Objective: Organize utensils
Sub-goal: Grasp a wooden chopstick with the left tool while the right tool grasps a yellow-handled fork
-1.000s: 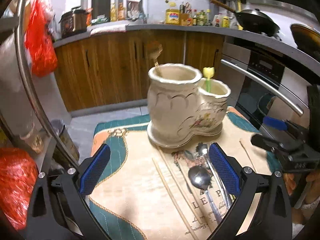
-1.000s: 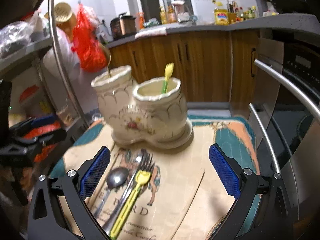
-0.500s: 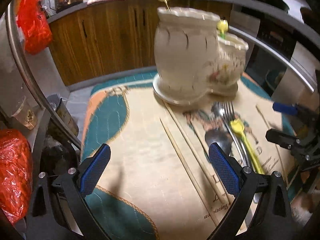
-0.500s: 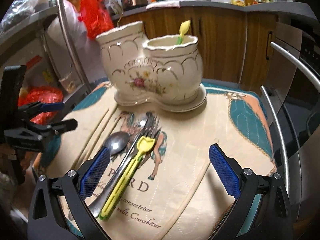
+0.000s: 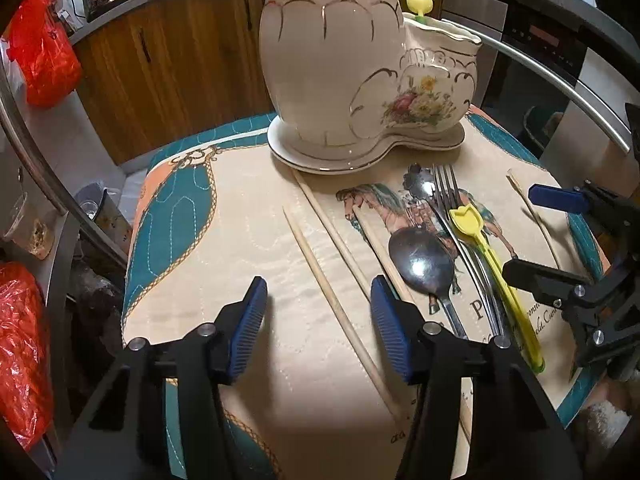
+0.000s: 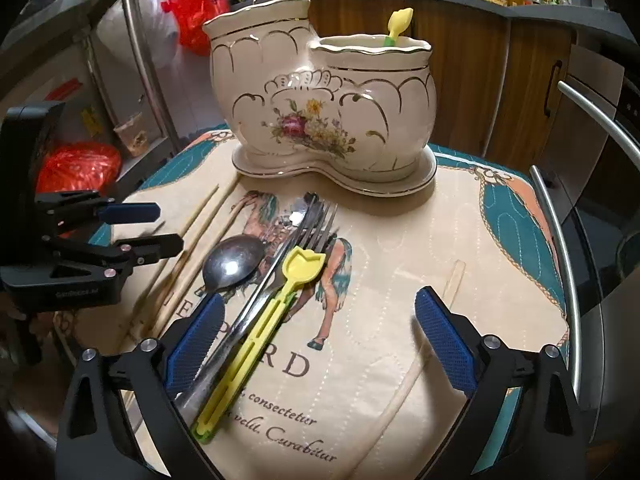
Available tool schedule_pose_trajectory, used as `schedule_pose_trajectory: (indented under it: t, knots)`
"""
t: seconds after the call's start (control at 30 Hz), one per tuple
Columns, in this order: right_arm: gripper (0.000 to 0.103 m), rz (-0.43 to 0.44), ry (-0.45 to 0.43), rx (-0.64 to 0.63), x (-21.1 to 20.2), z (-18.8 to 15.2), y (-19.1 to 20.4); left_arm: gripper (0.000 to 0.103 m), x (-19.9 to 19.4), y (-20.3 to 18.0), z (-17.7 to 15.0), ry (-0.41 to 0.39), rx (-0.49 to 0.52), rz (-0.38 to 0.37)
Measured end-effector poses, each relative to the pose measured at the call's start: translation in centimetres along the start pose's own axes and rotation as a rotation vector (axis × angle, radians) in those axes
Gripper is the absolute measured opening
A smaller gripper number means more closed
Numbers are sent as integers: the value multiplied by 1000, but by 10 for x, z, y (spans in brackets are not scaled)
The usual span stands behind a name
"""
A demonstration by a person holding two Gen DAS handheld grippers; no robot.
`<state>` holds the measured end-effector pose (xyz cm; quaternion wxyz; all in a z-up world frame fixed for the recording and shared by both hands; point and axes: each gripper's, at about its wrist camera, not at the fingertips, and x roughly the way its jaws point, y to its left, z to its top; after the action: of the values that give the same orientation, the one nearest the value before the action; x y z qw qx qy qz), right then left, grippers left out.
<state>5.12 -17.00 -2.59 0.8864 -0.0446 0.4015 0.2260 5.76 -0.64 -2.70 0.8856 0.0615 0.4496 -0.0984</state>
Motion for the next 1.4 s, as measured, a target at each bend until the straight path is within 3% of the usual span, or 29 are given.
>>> schedule_pose_trajectory:
  t: [0.07, 0.13, 0.17, 0.33, 0.37, 0.57, 0.77, 0.83, 1.17, 1.2, 1.3, 1.4]
  knots:
    - [88, -5, -5, -4, 1, 1, 1, 43, 2, 0, 1, 1, 1, 2]
    - [72, -15, -3, -3, 3, 3, 3, 36, 6, -2, 2, 11, 9, 7]
    - [70, -12, 1, -2, 4, 3, 3, 33, 8, -2, 2, 16, 12, 5]
    - [45, 39, 51, 32, 13, 4, 3, 24, 12, -5, 3, 22, 32, 2]
    - [44, 59, 59, 53, 14, 4, 1, 21, 12, -6, 3, 21, 33, 1]
    - [38, 100, 79, 62, 14, 3, 5, 16, 11, -1, 4, 23, 15, -10]
    - [22, 129, 82, 89, 12, 2, 6, 12, 13, 2, 5, 20, 7, -11]
    - [2, 117, 59, 110, 8, 4, 1, 9, 13, 4, 6, 21, -7, -13]
    - [1, 123, 36, 126, 2, 8, -4, 5, 11, 8, 4, 16, -20, -17]
    - [4, 122, 37, 130, 1, 8, -5, 5, 11, 7, 4, 16, -19, -17]
    - [29, 118, 45, 129, 1, 7, -5, 5, 10, 5, 2, 15, -17, -17]
    - [31, 114, 57, 113, 3, 6, -1, 5, 9, 6, 2, 16, -19, -20]
